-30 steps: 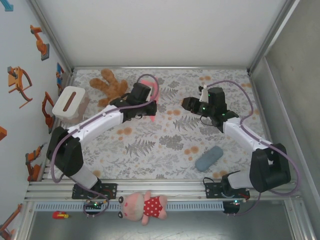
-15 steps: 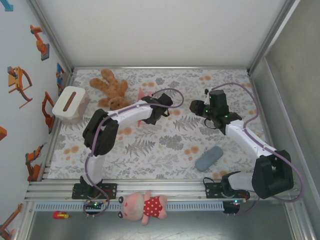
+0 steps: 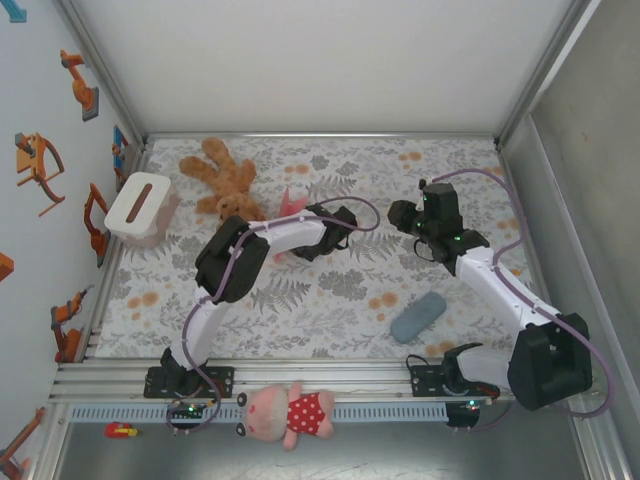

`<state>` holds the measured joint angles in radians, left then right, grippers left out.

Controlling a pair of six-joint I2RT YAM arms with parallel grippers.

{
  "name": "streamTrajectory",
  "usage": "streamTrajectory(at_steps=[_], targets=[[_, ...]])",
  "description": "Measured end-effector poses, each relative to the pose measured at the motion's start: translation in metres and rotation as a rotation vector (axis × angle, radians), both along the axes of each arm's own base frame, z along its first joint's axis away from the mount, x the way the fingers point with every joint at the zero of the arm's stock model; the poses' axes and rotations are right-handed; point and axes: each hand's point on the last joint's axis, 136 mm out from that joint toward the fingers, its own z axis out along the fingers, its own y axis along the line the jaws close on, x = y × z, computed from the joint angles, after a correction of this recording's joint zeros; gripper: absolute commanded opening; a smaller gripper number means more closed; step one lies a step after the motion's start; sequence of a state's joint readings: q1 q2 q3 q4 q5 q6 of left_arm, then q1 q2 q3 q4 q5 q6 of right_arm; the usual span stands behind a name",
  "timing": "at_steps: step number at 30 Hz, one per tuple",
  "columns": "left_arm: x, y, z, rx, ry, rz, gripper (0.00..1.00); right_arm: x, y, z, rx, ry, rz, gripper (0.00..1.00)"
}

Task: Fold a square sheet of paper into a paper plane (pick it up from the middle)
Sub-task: Turn over the paper at the center of the table.

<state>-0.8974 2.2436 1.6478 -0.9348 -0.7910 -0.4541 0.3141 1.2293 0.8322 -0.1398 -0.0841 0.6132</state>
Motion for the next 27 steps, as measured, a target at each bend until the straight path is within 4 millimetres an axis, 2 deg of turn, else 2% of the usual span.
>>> streamTrajectory(at_steps=[13,19,22,25,27], targets=[[-0.009,-0.02,-0.008,-0.086,0.039,-0.007,0.22,0.0,0.0,-0.006,0.008,0.025,-0.011,0.36],[-0.015,-0.03,-0.004,-0.151,0.051,0.0,0.34,0.0,0.0,-0.006,0.011,0.027,-0.013,0.37],[-0.018,-0.04,0.016,-0.251,0.044,0.006,0.43,0.0,0.0,-0.006,0.018,0.031,-0.02,0.44],[-0.022,-0.051,0.047,-0.398,0.02,0.006,0.52,0.0,-0.001,-0.011,0.022,0.052,-0.028,0.5],[-0.026,-0.055,0.073,-0.504,-0.004,0.002,0.57,0.0,0.0,-0.02,0.017,0.083,-0.029,0.5]])
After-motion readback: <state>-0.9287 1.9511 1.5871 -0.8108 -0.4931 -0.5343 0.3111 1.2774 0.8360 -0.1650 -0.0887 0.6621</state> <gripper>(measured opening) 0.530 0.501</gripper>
